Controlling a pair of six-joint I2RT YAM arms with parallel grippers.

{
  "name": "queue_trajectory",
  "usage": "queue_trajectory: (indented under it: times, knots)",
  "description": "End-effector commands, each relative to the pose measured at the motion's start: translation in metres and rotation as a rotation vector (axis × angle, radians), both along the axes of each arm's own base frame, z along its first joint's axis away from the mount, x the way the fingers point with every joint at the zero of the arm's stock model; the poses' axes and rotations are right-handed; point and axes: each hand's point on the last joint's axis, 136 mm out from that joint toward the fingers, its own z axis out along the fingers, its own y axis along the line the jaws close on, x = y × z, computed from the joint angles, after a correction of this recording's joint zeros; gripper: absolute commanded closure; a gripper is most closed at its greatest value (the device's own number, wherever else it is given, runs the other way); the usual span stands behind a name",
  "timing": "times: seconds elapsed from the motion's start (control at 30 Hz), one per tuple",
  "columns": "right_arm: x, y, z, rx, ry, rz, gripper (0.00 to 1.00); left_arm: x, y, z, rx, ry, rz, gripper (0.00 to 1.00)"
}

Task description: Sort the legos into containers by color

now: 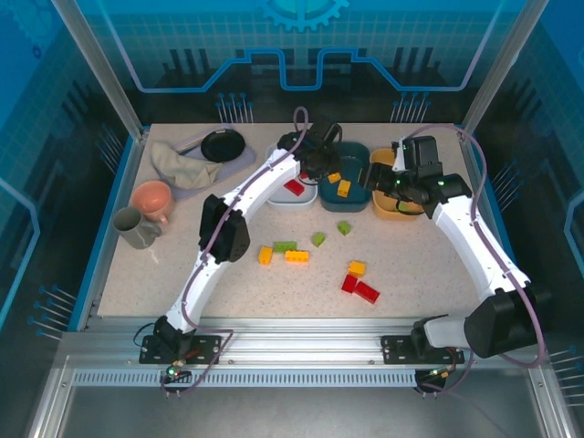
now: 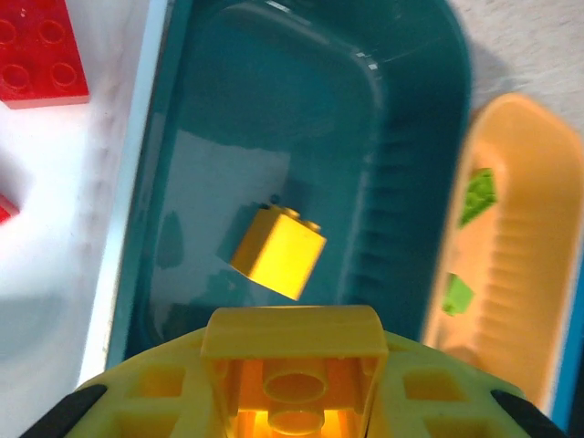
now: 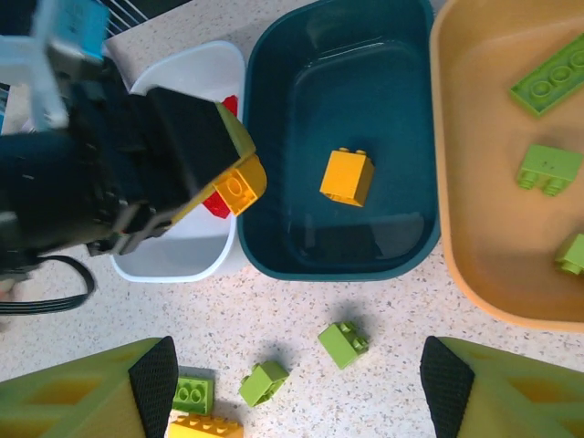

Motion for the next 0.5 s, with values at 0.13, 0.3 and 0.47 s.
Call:
queue_trajectory:
  times: [0.13, 0.3, 0.47]
  knots:
    - [-0.015, -0.015, -0.001, 0.011, 0.023, -0.021, 0.27, 0.024, -0.013, -0.014, 0.072, -0.127, -0.099, 0.76]
    - [-0.021, -0.016, -0.010, 0.015, 0.044, -0.024, 0.26, 0.018, -0.013, -0.041, 0.120, -0.083, -0.111, 0.71]
    - [-0.021, -0.015, -0.013, 0.019, 0.056, -0.020, 0.26, 0.014, -0.017, -0.044, 0.122, -0.074, -0.120, 0.51]
